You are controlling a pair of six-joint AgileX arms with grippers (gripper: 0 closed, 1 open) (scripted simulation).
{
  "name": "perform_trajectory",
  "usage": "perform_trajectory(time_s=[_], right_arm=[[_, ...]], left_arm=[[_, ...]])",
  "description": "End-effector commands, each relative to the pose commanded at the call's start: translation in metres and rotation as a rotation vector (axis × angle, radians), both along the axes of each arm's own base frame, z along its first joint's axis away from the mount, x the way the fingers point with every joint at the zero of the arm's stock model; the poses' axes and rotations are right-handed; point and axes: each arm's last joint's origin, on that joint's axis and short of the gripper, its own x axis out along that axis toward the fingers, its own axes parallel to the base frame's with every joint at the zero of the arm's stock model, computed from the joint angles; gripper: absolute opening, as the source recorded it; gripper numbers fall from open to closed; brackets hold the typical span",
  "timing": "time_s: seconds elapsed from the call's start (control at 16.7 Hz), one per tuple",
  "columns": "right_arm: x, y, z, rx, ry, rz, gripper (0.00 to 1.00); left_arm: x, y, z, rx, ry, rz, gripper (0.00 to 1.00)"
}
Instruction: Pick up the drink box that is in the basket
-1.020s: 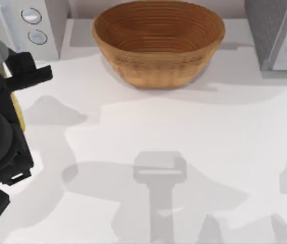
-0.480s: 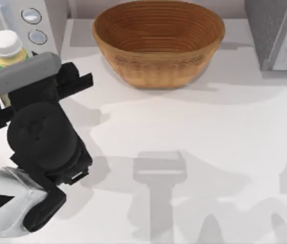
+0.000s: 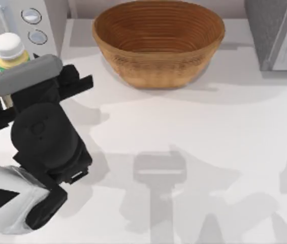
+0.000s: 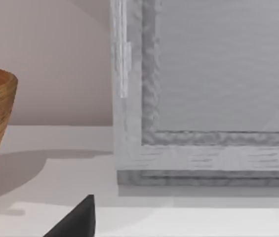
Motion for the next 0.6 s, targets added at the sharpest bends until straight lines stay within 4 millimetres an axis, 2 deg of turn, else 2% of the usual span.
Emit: perform_trajectory(time_s=[0.6], right_arm=[[0.000,0.000,0.000,0.000,0.000,0.000,1.00]], left_arm=[[0.025,0.015,-0.035,-0.004,-0.001,0.001,0.00]])
